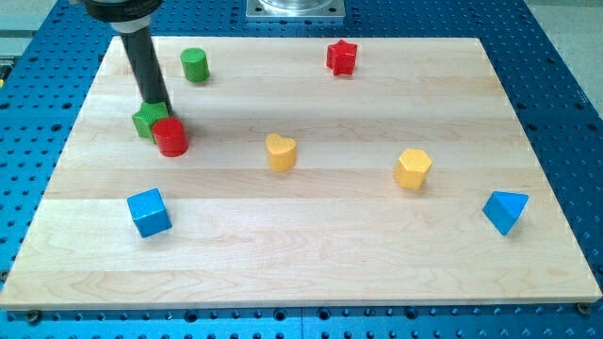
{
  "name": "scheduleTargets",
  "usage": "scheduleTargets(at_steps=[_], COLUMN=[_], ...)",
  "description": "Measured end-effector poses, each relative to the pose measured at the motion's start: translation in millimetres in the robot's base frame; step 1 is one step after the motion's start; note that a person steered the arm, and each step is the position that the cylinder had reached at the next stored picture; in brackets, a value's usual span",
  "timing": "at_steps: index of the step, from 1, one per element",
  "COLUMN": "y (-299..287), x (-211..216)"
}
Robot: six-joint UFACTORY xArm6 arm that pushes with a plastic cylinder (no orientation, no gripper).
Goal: Separate the green star from the red circle
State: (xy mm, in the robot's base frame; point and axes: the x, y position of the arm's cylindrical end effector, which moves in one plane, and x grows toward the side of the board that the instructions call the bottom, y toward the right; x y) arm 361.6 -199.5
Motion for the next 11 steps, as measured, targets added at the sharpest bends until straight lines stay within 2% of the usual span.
scheduleTargets(at_steps=[1, 2, 3, 4, 5, 6, 7, 8, 9, 10, 11], y=[10, 13, -18, -103, -38, 1, 12, 20, 100, 119, 98], x=[32, 32, 14, 37, 104, 96, 64, 55, 85, 61, 33])
